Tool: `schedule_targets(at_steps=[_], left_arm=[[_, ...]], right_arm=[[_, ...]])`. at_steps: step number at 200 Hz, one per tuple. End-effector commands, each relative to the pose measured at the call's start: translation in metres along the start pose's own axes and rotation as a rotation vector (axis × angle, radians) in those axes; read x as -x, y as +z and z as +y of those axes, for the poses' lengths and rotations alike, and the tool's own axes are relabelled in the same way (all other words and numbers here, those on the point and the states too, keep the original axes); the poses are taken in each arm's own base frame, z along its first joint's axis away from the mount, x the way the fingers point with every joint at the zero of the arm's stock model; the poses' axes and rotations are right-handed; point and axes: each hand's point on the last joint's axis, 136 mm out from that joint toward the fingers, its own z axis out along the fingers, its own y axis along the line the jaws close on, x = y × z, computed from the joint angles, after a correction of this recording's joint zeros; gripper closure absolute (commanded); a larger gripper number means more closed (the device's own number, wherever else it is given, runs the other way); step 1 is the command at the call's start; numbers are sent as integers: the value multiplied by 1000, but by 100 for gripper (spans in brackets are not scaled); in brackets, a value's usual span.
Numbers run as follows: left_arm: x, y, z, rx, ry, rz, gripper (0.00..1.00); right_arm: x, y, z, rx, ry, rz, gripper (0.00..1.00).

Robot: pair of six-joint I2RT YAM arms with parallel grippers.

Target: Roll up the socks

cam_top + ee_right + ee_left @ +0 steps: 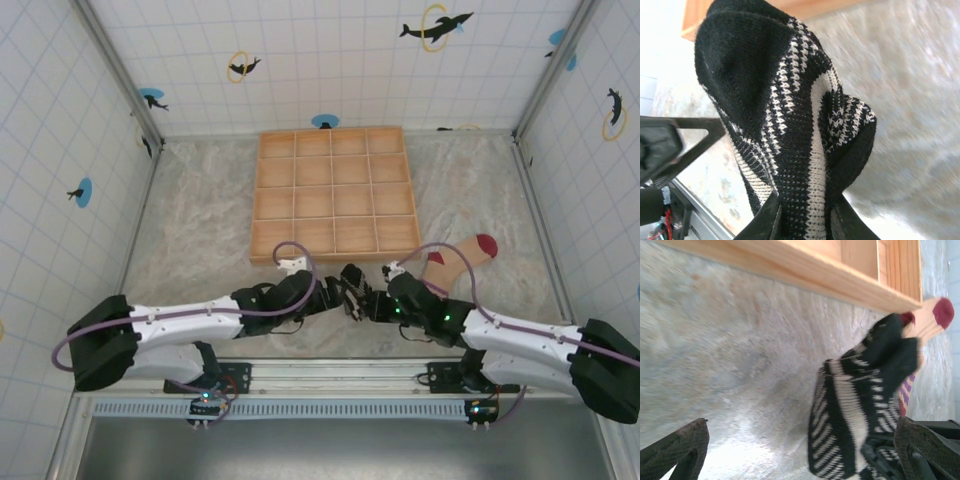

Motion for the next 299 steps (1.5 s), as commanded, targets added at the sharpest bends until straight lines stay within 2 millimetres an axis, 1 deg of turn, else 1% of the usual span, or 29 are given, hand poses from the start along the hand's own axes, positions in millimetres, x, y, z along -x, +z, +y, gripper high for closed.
schedule_targets(at_steps=[1, 33, 41, 43, 53, 73, 89, 104, 112, 114, 119, 145, 166, 190, 207, 214, 219, 221, 225, 250, 265, 273, 299], left_arm=[[14, -16, 28, 120, 14, -30, 3], [35, -38, 48, 173, -27, -83, 3], [39, -42, 55, 190, -41, -91, 3], [39, -43, 57, 194, -44, -91, 3], [43, -48, 63, 201, -56, -100, 3], [51, -56, 74, 224, -74, -121, 3], [58, -62, 83, 257, -93, -129, 3], [64, -65, 90, 276, -108, -128, 3], [68, -66, 93, 283, -114, -127, 3], [69, -66, 93, 283, -116, -128, 3], [71, -67, 95, 284, -121, -130, 3], [81, -68, 107, 299, -153, -129, 3], [87, -67, 117, 306, -191, -114, 3], [99, -70, 121, 312, -194, -126, 3], [104, -70, 132, 327, -232, -112, 3], [105, -70, 136, 328, -250, -104, 3], [106, -69, 136, 322, -250, -98, 3], [110, -71, 140, 328, -268, -110, 3], [114, -72, 142, 328, -276, -118, 3], [133, -82, 143, 351, -270, -159, 3], [140, -87, 147, 373, -274, -166, 3], [143, -88, 149, 380, -278, -169, 3], [150, -89, 153, 388, -283, -178, 3]], right_arm=[[26, -1, 21, 6, -58, -31, 100], [54, 8, 54, 41, -103, -39, 100], [58, 11, 62, 56, -117, -40, 100], [62, 12, 67, 65, -121, -46, 100], [69, 17, 76, 71, -130, -49, 100], [78, 28, 85, 67, -120, -37, 100], [83, 42, 93, 79, -105, -11, 100], [87, 52, 99, 86, -86, -5, 100], [85, 58, 98, 81, -77, 10, 100], [89, 59, 102, 99, -76, -3, 100], [91, 63, 105, 106, -65, -2, 100], [95, 81, 110, 105, -37, 23, 100], [99, 92, 114, 107, -26, 30, 100], [111, 102, 124, 132, -2, 15, 100], [119, 111, 131, 162, 42, 16, 100], [121, 117, 133, 170, 64, 23, 100], [123, 122, 135, 176, 77, 24, 100], [124, 123, 136, 179, 81, 22, 100], [126, 127, 139, 185, 88, 17, 100], [138, 151, 151, 202, 118, 11, 100], [140, 166, 157, 203, 130, 16, 100], [141, 171, 160, 202, 133, 11, 100], [138, 193, 152, 161, 173, 7, 100]])
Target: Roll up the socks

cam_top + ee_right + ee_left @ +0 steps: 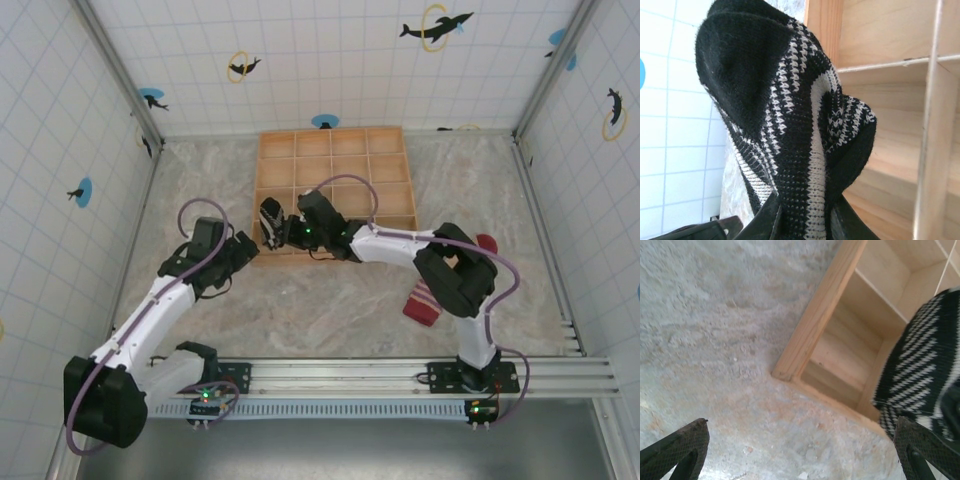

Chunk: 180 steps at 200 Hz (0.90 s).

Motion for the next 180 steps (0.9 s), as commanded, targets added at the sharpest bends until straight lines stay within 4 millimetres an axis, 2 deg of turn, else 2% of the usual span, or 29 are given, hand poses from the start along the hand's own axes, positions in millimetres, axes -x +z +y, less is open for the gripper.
schedule_targets(at_steps=[1, 23, 56, 89, 122, 159, 180], left_arm=[[3, -1, 3, 23, 30, 17, 3], [8, 0, 1, 24, 37, 6, 3], [17, 2, -6, 28, 63, -4, 5], [22, 8, -11, 24, 87, -9, 7], [23, 17, -16, 16, 110, 1, 8], [22, 30, -24, -3, 152, 35, 10], [22, 40, -24, 5, 155, 52, 10]], right_arm=[[7, 15, 11, 24, 42, -33, 100], [6, 27, 0, -8, 74, -37, 100], [-12, 39, -7, -36, 111, 12, 100], [-24, 41, -28, -99, 163, 13, 100], [-39, 59, -34, -143, 197, 113, 100], [-53, 61, -45, -193, 223, 185, 100], [-57, 60, -58, -246, 244, 211, 100]])
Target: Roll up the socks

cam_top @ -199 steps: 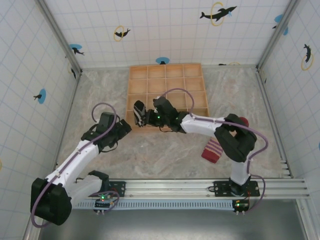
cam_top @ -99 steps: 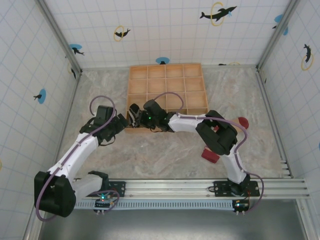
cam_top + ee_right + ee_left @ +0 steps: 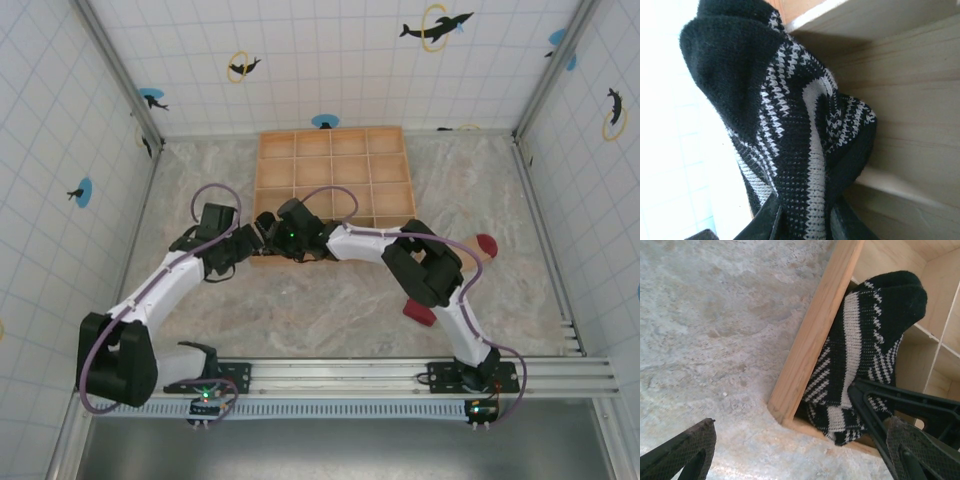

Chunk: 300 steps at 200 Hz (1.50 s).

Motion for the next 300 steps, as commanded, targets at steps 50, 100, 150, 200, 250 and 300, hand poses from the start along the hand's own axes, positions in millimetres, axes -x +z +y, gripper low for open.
schedule_targets(at_steps=[50, 100, 150, 200, 250, 300], left_arm=[[15, 22, -15, -15, 32, 11, 12], [12, 46, -12, 16, 32, 57, 13], [8, 63, -2, 76, 29, 90, 15], [5, 73, 13, 163, 28, 117, 16], [-2, 75, 20, 182, 35, 132, 18], [0, 72, 14, 159, 44, 130, 18]], right_arm=[[-26, 18, -57, -208, 65, 158, 97], [-24, 25, -55, -190, 63, 152, 92], [-22, 23, -44, -157, 37, 145, 81], [-12, 7, -20, -111, -20, 104, 62], [-10, -9, -11, -91, -51, 79, 55], [-17, -19, -3, -50, -117, 69, 48]])
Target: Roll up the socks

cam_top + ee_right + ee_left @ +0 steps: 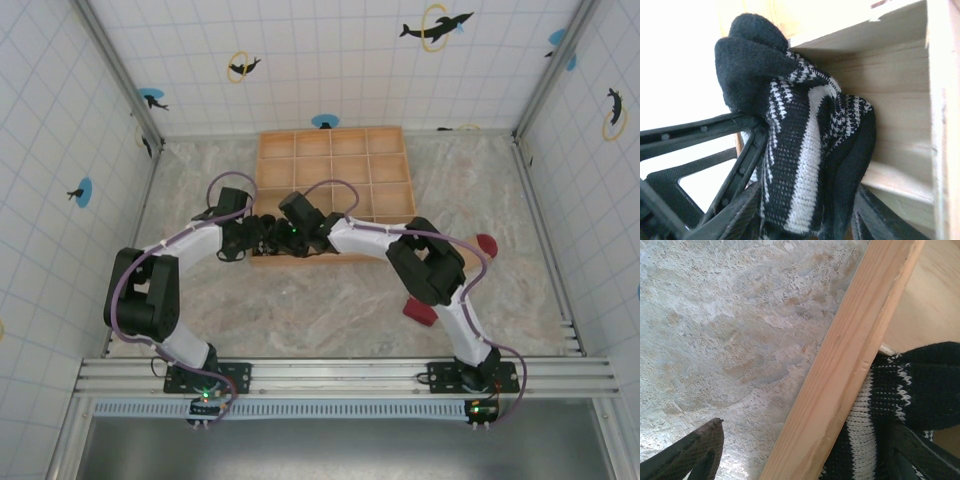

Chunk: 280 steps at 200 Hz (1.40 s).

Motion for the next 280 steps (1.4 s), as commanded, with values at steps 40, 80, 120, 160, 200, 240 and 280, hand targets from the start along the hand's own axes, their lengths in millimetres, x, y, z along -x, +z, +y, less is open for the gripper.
schedule_targets(at_steps=[40, 80, 120, 160, 200, 240, 280], left_arm=[[-19, 2, 11, 46, 54, 73, 18], [-15, -9, 2, 2, 108, 56, 17], [-10, -27, -5, -15, 143, 18, 16], [-11, -37, -11, -25, 157, 19, 15], [-6, -63, -36, -53, 202, -27, 11], [-26, -89, -67, -104, 266, -57, 2], [-57, -109, -83, -158, 292, -61, 3]], right_arm=[[-28, -30, 26, 62, -190, -33, 44], [-25, -79, 57, 108, -339, -175, 36], [-21, -121, 51, 43, -412, -238, 31], [-14, -171, 4, -49, -399, -311, 25], [-7, -226, -60, -177, -346, -363, 21], [-10, -277, -150, -388, -217, -404, 22], [-32, -303, -235, -533, -82, -415, 26]])
